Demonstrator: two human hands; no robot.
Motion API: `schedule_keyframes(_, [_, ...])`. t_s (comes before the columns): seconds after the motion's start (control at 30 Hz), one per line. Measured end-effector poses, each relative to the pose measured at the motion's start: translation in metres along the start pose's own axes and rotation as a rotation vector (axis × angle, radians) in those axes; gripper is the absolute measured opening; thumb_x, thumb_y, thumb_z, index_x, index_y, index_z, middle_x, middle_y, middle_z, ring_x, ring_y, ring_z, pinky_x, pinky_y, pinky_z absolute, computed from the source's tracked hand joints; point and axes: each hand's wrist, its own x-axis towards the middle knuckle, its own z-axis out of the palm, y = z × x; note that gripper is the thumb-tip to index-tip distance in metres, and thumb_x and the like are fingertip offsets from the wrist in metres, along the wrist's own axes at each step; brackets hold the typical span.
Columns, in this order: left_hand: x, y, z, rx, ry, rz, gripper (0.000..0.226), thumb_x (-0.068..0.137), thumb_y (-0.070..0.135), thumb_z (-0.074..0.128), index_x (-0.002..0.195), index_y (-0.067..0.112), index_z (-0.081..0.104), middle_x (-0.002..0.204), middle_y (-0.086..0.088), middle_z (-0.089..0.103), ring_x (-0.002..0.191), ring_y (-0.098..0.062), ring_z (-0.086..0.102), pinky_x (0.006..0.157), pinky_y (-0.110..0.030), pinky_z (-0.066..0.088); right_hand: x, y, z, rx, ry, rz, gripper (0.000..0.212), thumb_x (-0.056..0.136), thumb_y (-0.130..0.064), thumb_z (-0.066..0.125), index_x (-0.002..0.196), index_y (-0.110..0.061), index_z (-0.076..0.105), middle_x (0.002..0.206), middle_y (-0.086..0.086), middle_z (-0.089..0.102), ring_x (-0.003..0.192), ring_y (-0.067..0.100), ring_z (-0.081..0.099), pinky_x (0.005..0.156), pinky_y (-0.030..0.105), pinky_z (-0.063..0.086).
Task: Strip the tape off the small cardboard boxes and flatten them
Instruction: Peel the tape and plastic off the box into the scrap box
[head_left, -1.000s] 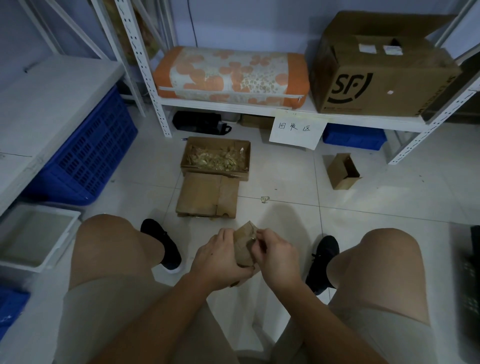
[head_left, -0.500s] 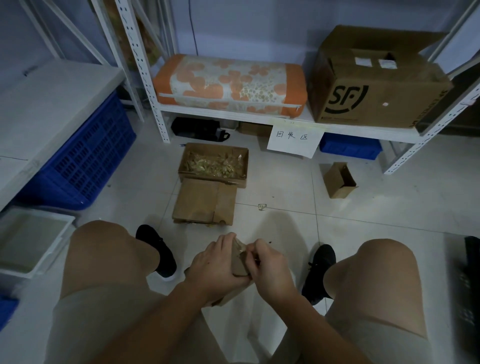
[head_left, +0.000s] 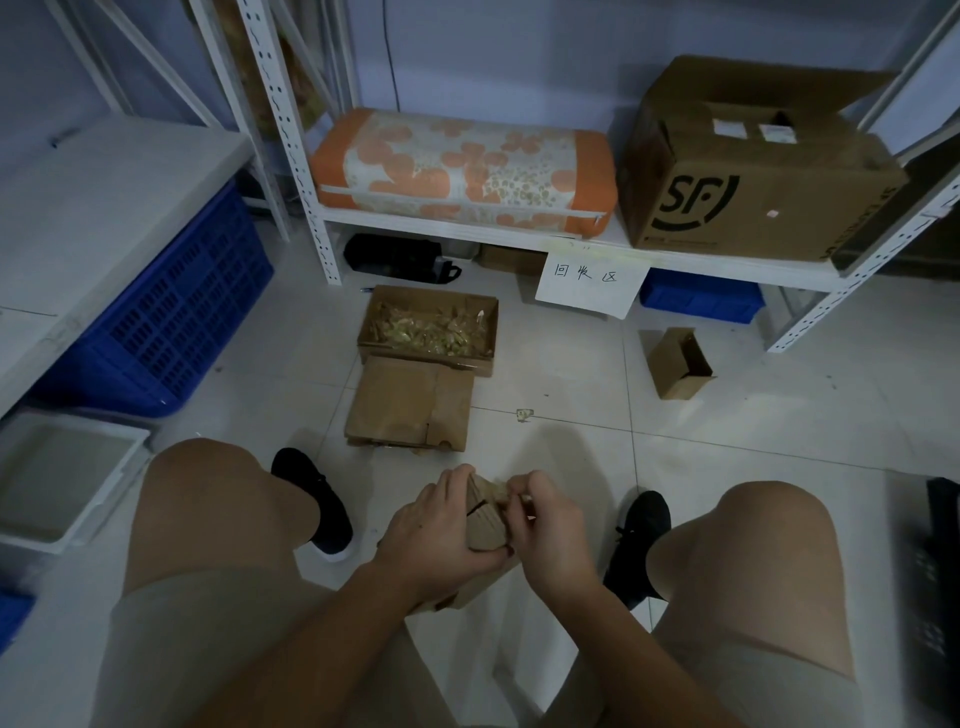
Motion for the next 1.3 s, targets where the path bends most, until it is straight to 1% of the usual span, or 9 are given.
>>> schedule_keyframes(0.17, [0.003,-0.001,-0.003,-0.012,0.017,-0.023,0.092,0.070,0.079,0.056,0.144,0.032,0.029,0.131,0.016,0.043,0.118,-0.010,0.049,0.087,-0.033,0.042,0.001,0.002,0.001,-0.024,-0.009,-0.161,0.031,0.085,0.005,0.059,0.089,-0.025,0.061,0.096,-0.012,0.059,0.089,0.006,0.059,0.073,0.029,0.052])
schedule_keyframes(0.33, [0.003,-0.002,-0.004,-0.031,0.023,-0.044,0.103,0.070,0.087,0.056,0.149,0.030,0.026,0.136,0.015,0.042,0.123,-0.010,0.049,0.094,-0.034,0.046,0.004,-0.001,-0.003,0.079,-0.030,-0.023,0.033,0.086,0.001,0.068,0.089,-0.032,0.073,0.100,-0.019,0.067,0.093,0.002,0.066,0.080,0.025,0.057])
schedule_keyframes(0.43, [0.003,0.002,-0.006,-0.014,0.039,-0.022,0.099,0.069,0.091,0.057,0.143,0.032,0.030,0.131,0.017,0.045,0.118,-0.008,0.050,0.093,-0.033,0.046,0.006,0.000,-0.005,0.136,-0.007,0.056,0.042,0.091,0.000,0.064,0.081,-0.040,0.068,0.088,-0.022,0.071,0.087,0.003,0.068,0.080,0.026,0.057])
schedule_keyframes(0.53, [0.002,0.003,-0.007,-0.002,0.084,0.001,0.094,0.069,0.088,0.063,0.140,0.036,0.032,0.129,0.018,0.048,0.116,-0.007,0.052,0.094,-0.035,0.049,0.006,0.001,-0.005,0.212,-0.002,0.110,0.033,0.095,0.000,0.062,0.091,-0.031,0.069,0.085,-0.012,0.074,0.084,0.007,0.070,0.077,0.028,0.058])
schedule_keyframes(0.67, [0.004,-0.003,-0.006,0.012,0.103,0.019,0.104,0.070,0.080,0.068,0.152,0.034,0.024,0.141,0.016,0.045,0.128,-0.009,0.047,0.107,-0.035,0.042,0.009,0.003,-0.005,0.204,-0.057,0.115,0.035,0.093,0.004,0.061,0.108,-0.027,0.069,0.104,-0.004,0.071,0.093,0.007,0.068,0.083,0.023,0.056])
schedule_keyframes(0.8, [0.005,-0.002,-0.008,0.059,0.119,0.055,0.103,0.071,0.073,0.071,0.154,0.033,0.024,0.144,0.014,0.044,0.132,-0.012,0.042,0.111,-0.034,0.035,0.010,0.008,-0.002,0.147,-0.082,0.129,0.029,0.093,0.002,0.063,0.108,-0.020,0.073,0.105,0.003,0.064,0.093,0.015,0.066,0.086,0.029,0.055])
schedule_keyframes(0.97, [0.006,-0.003,-0.010,0.081,0.173,0.065,0.105,0.069,0.074,0.072,0.155,0.037,0.024,0.146,0.016,0.042,0.136,-0.011,0.039,0.113,-0.031,0.030,0.012,0.008,-0.005,0.229,-0.094,0.133,0.023,0.097,-0.004,0.063,0.111,-0.019,0.074,0.109,-0.001,0.067,0.096,0.003,0.064,0.086,0.017,0.051])
schedule_keyframes(1.1, [0.006,0.000,-0.012,0.076,0.219,0.075,0.105,0.066,0.073,0.074,0.154,0.041,0.027,0.138,0.012,0.035,0.125,-0.013,0.040,0.103,-0.031,0.036,0.013,0.005,-0.004,0.269,-0.018,0.148,0.019,0.098,-0.005,0.062,0.107,-0.016,0.076,0.101,-0.006,0.074,0.093,0.007,0.069,0.084,0.027,0.055])
schedule_keyframes(1.3, [0.009,0.005,-0.013,0.087,0.235,0.090,0.104,0.065,0.071,0.076,0.154,0.043,0.029,0.135,0.010,0.034,0.124,-0.012,0.035,0.101,-0.029,0.032,0.014,0.001,0.000,0.244,0.090,0.131,0.020,0.098,-0.007,0.060,0.099,-0.023,0.072,0.093,-0.004,0.072,0.084,0.014,0.069,0.079,0.040,0.058])
